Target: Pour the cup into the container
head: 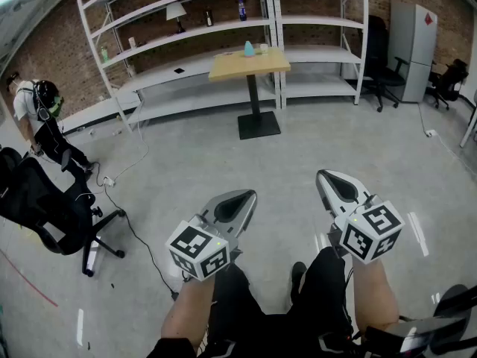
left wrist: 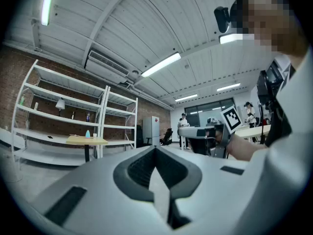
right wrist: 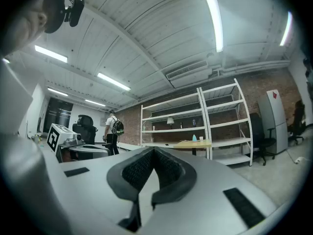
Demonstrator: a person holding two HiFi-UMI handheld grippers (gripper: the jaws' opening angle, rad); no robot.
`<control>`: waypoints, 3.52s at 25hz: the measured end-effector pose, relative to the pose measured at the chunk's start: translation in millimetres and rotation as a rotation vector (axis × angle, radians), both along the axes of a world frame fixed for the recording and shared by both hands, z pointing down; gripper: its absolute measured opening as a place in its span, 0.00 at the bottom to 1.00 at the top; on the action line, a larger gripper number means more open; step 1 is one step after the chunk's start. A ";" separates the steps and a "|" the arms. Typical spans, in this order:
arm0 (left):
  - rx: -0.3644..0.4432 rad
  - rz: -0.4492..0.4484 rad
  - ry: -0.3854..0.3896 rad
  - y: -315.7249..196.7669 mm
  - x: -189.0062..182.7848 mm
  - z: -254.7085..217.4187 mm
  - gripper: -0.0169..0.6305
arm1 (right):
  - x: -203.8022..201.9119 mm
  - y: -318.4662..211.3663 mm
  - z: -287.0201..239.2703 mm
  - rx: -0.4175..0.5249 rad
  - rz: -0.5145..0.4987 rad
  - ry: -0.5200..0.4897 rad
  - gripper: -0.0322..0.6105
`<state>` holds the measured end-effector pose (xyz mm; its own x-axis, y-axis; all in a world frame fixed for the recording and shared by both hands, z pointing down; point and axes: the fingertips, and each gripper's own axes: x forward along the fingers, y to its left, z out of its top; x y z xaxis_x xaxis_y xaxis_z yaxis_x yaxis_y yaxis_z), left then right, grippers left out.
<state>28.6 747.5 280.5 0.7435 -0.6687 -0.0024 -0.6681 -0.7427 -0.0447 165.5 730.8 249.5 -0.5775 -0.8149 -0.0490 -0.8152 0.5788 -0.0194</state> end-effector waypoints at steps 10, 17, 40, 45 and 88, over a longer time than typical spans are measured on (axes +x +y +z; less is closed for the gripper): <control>-0.022 -0.025 0.032 -1.3 -4.2 9.2 0.03 | 2.7 -2.4 5.2 0.001 0.000 -0.005 0.05; -0.011 -0.019 0.006 -2.6 -9.1 9.1 0.03 | 3.0 -2.0 5.4 -0.012 0.009 -0.011 0.05; -0.109 -0.026 0.006 -113.6 -24.0 64.6 0.03 | -13.9 -113.7 56.1 -0.073 -0.018 0.002 0.05; -0.060 -0.076 0.015 -145.1 -42.6 36.9 0.03 | -9.8 -148.4 27.3 -0.027 -0.016 0.004 0.05; 0.008 -0.028 0.063 -736.0 -109.9 6.9 0.03 | -83.8 -723.6 19.3 -0.025 0.031 0.040 0.05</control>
<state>-81.2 11.6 287.5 0.7226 -0.6891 -0.0542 -0.6904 -0.7234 -0.0076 81.7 7.2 268.8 -0.5529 -0.8332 -0.0062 -0.8332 0.5529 -0.0009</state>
